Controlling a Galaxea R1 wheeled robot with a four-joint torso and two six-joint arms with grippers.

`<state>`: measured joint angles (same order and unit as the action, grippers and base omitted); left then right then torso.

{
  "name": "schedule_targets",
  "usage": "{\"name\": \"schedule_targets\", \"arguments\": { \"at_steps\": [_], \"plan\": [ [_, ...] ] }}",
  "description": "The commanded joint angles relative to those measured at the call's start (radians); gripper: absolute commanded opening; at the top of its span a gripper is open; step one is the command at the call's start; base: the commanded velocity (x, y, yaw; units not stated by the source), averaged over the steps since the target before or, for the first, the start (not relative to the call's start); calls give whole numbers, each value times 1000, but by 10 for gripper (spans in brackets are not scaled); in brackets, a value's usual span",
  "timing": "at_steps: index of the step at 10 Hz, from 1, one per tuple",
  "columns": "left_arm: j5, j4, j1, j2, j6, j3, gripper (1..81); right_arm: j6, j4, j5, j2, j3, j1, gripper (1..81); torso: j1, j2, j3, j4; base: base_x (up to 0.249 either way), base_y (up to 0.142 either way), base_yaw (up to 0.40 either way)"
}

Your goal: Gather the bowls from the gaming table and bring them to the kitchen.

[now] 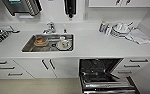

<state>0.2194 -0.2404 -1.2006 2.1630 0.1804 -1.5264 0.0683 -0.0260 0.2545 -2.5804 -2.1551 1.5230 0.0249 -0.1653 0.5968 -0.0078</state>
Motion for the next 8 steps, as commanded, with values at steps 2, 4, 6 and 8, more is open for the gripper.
{"name": "schedule_targets", "arguments": {
  "at_steps": [2, 4, 6, 8],
  "plan": [
    [-189, 78, 206, -96, -1, 112, 10, 1, 11, -67, 26, 17, 9, 10, 0, 0, 0, 0, 0, 0, 0],
    [-227, 82, 313, -89, -1, 135, 10, 1, 12, -66, 21, 12, 7, 10, 0, 1, 0, 0, 0, 0, 0],
    [-290, 93, 437, -64, -1, 153, 10, 1, 11, -50, 20, 9, 7, 10, 0, 1, 1, 0, 0, 0, 0],
    [-371, 135, 555, 11, 1, 141, 10, 1, 12, -41, 17, 12, 7, 10, 0, 1, 1, 0, 0, 0, 0]
  ]
}}
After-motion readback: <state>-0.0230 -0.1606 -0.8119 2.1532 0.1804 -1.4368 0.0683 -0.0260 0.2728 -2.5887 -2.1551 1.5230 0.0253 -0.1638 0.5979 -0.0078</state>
